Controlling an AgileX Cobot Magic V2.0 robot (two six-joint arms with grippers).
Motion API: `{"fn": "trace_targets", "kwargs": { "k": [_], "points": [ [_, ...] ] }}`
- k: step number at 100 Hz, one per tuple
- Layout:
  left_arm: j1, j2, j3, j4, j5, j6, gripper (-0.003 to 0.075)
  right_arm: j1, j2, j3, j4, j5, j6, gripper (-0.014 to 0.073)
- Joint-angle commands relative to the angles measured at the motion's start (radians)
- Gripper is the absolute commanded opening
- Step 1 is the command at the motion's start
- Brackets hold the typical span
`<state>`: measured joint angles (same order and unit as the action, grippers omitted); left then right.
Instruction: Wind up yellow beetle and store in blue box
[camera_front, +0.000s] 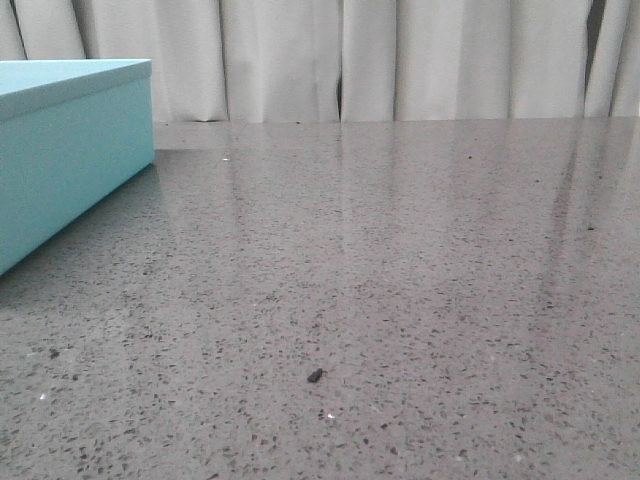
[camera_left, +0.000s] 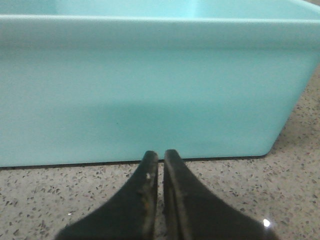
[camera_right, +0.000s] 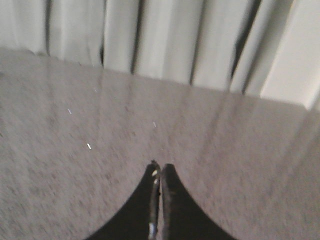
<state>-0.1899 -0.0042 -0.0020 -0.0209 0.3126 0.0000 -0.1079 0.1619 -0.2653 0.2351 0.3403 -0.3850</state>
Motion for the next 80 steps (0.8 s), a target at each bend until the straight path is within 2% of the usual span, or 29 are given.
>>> {"fn": "trace_targets", "kwargs": {
  "k": [1, 35, 80],
  "points": [
    [0.003, -0.029, 0.043, -0.01, -0.068, -0.011, -0.0019, -0.045, 0.008, 0.054, -0.016, -0.091, -0.01, -0.0049],
    [0.003, -0.029, 0.043, -0.01, -0.068, -0.011, -0.0019, -0.061, -0.191, 0.296, -0.059, -0.091, -0.01, -0.0049],
    [0.003, -0.029, 0.043, -0.01, -0.067, -0.011, -0.0019, -0.061, -0.19, 0.299, -0.089, -0.091, -0.01, -0.0049]
  ]
}}
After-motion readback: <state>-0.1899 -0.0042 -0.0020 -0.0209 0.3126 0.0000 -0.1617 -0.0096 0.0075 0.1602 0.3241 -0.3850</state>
